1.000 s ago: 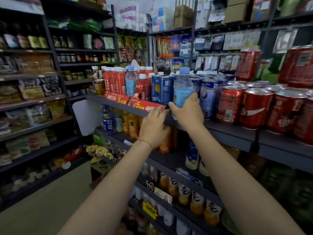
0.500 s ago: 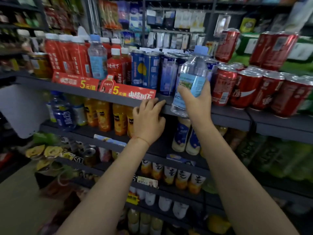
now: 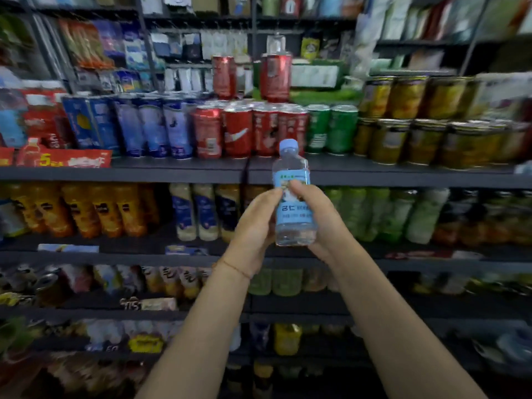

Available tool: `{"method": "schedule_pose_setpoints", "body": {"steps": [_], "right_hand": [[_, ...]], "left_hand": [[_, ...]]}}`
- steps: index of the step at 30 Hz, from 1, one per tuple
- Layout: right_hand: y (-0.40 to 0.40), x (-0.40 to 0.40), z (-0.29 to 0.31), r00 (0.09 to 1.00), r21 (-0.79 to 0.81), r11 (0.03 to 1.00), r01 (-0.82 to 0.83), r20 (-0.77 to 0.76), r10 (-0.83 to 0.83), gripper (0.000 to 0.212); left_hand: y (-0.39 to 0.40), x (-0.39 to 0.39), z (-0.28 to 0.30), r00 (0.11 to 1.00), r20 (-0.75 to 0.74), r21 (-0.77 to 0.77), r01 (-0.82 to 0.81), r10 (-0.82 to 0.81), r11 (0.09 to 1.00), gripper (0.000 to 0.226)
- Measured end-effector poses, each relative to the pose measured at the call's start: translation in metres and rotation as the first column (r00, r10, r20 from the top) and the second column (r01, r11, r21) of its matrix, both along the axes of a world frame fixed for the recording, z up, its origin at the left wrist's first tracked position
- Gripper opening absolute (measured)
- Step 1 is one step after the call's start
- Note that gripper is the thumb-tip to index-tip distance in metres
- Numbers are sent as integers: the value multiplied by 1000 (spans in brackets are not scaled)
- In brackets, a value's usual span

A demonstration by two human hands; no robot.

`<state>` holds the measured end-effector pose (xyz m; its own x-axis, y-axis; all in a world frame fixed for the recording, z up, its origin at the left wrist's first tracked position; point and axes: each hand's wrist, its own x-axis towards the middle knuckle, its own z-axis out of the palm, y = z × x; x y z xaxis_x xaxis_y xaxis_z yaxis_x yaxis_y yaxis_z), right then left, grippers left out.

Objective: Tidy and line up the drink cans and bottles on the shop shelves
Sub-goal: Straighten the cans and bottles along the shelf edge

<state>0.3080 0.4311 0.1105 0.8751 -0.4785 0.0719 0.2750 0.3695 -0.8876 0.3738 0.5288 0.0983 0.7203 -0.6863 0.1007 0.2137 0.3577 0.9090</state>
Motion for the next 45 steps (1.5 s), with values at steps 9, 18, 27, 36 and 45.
{"method": "schedule_pose_setpoints", "body": {"steps": [9, 18, 27, 36, 45], "right_hand": [[-208, -214, 21, 957, -391, 881, 265, -2, -289, 29], [-376, -304, 46, 765, -862, 235, 448, 234, -600, 55], [-532, -384, 74, 446, -853, -94, 514, 359, -820, 66], [-679, -431, 75, 416, -914, -80, 398, 257, -872, 70], [-752, -456, 43, 438, -796, -531, 290, 604, -666, 54]], "left_hand": [[-215, -174, 37, 970, 239, 78, 27, -45, 997, 19], [-400, -259, 71, 823, 568, -103, 55, 14, 993, 30], [-580, -333, 95, 777, 623, -75, 177, -93, 981, 50], [-725, -395, 106, 751, 660, 22, -60, 31, 998, 43], [-779, -412, 91, 664, 707, 73, -409, 242, 909, 55]]}}
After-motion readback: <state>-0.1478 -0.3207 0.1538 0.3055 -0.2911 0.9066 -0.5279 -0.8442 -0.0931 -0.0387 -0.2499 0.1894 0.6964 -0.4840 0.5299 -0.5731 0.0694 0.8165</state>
